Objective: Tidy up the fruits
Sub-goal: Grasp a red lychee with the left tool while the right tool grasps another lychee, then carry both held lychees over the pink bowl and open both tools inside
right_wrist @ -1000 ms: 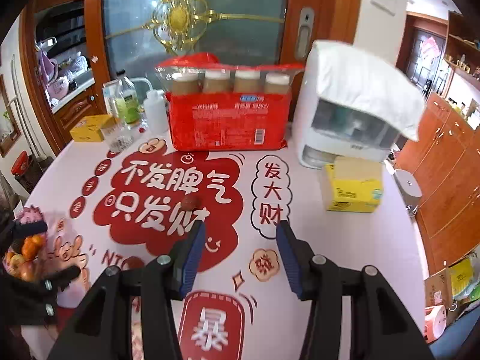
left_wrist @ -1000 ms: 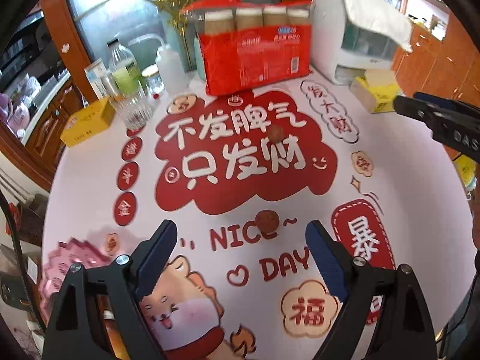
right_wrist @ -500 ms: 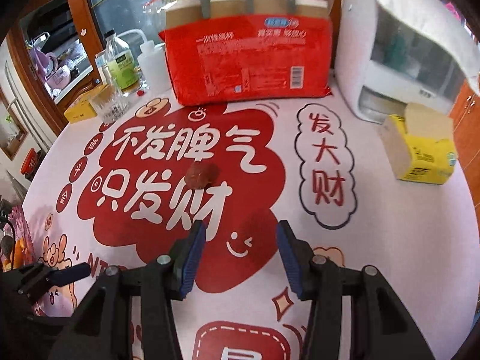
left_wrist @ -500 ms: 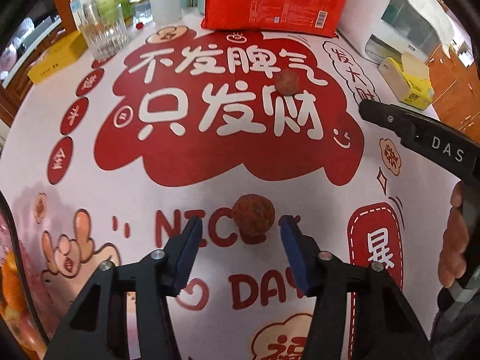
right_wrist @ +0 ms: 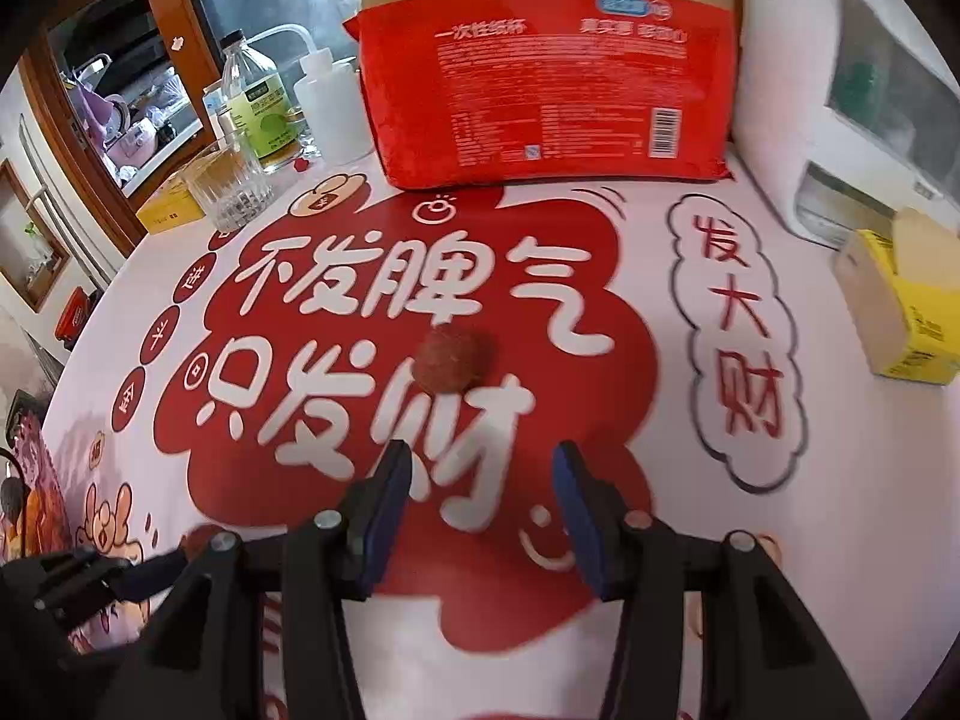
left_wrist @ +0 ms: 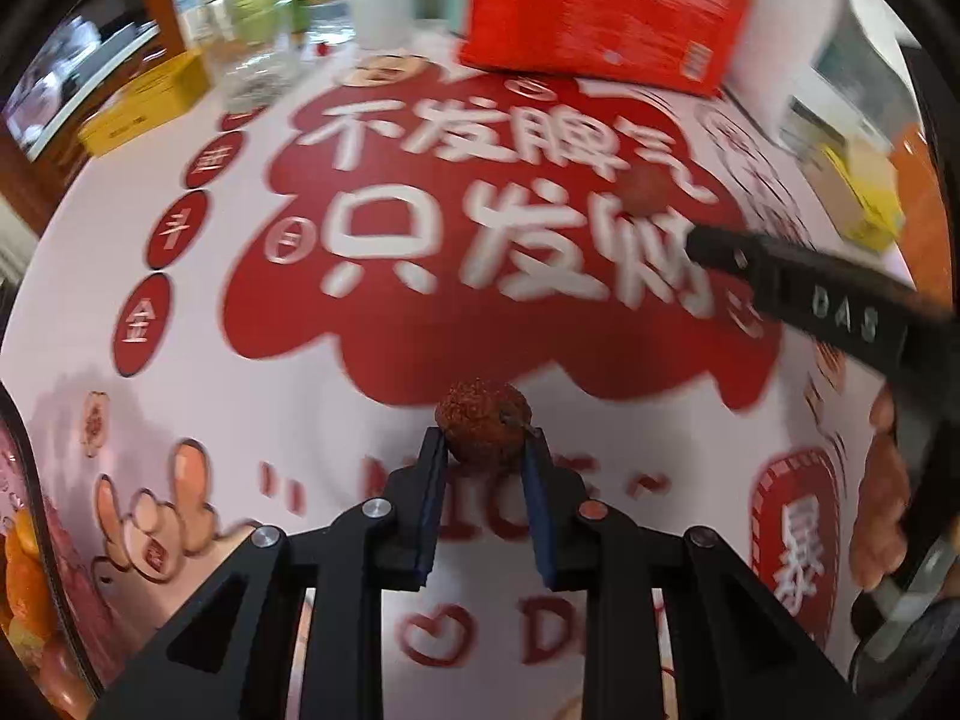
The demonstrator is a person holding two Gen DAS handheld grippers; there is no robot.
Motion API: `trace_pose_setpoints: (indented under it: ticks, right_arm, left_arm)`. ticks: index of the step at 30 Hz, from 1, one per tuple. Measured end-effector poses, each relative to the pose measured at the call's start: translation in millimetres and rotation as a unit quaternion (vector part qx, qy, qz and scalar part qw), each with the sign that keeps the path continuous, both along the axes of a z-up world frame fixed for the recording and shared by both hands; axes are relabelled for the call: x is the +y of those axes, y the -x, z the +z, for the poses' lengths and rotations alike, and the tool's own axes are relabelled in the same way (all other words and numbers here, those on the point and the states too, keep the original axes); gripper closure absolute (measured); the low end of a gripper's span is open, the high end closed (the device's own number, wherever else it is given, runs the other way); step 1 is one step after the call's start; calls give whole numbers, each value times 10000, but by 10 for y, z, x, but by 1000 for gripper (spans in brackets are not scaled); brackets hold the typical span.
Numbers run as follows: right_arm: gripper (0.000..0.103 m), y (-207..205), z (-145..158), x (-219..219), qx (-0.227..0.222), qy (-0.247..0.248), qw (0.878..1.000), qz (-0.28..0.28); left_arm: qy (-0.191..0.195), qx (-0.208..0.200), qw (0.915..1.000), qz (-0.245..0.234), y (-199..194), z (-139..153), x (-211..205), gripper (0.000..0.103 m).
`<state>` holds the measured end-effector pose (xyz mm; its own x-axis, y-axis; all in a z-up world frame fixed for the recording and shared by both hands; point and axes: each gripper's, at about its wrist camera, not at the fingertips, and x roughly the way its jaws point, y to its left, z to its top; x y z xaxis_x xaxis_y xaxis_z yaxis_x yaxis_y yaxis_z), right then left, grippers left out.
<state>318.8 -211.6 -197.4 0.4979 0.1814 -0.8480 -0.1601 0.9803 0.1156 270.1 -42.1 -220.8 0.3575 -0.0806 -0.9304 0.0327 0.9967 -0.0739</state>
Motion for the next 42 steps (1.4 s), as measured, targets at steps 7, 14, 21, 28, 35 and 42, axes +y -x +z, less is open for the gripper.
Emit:
trace_pose_setpoints:
  ticks: [7,14,21,28,35,42]
  right_arm:
    - [54,-203,-115,181,-125,-14,9999,-90]
    - [64,-379,-227,279,-258,139,9991,-318]
    - [74,-356,-242,425,-311,506,9980,-198]
    - [75,-45,-111,479,-221,423,9988,-104]
    - [75,606,271,545,-229,-54,9996,137]
    - [75,1431,673,706,-276,-454,9976,454]
  left_arm:
    - [-88,-209,9979,599,-202,64,390,80]
    - [-33,-265,9969,745,-178,139,548,80]
    - [38,-252,9963,823,-66,162,618,80]
    - [159,-311,9960,828,127,310,659,80]
    - [262,-412,9974,523,575,670,640,80]
    - [221,-448,9986,167,1147,1025,736,80]
